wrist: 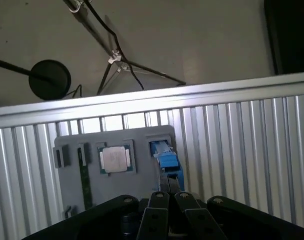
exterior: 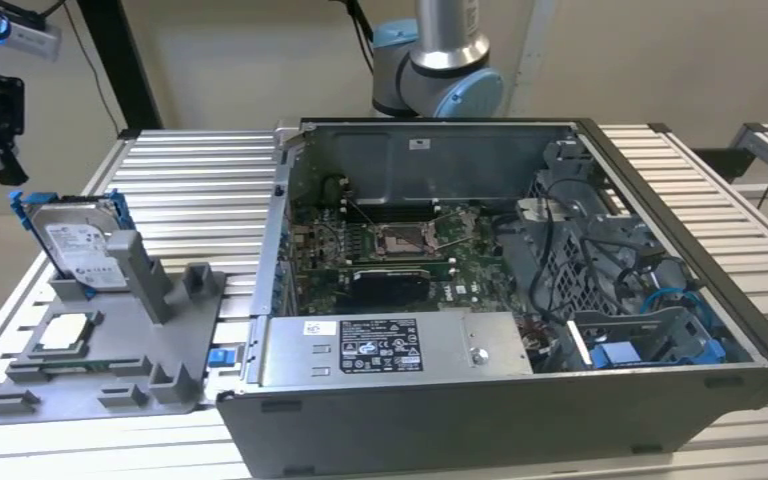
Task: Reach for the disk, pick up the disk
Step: 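Pick up the disk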
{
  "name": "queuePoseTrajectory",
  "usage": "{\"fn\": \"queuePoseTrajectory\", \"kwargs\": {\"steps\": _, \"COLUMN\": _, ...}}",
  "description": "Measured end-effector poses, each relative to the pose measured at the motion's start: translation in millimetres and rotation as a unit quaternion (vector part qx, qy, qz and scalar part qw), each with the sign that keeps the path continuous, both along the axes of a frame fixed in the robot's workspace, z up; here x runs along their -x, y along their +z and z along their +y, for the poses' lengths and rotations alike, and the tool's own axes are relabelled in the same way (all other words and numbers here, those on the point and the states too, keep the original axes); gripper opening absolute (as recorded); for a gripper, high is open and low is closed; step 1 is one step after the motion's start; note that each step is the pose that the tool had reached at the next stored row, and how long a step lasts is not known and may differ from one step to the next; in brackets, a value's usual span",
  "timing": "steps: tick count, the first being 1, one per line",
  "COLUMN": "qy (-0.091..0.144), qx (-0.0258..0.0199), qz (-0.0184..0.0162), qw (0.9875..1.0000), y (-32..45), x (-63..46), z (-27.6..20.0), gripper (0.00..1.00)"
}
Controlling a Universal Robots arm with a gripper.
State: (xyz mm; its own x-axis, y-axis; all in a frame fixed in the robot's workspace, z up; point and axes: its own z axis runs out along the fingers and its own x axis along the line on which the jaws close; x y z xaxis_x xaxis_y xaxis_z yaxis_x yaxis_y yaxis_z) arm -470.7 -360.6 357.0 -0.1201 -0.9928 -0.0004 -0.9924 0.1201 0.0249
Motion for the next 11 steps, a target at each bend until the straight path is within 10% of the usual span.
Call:
{"fn": "queuePoseTrajectory", "kwargs": {"steps": 5, "qy": 0.015, "qx": -0.0002, "qz": -0.0102, "qw": 0.9998, "y": -0.2, "x": -0.2, "z": 0.0, "gripper": 0.00}}
{"fn": "queuePoseTrajectory", "kwargs": {"steps": 11, "qy": 0.025, "qx": -0.0004, "qz": -0.0104, "qw": 0.9996, "y": -1.0, "x": -4.1, "z": 0.0, "gripper": 0.00}}
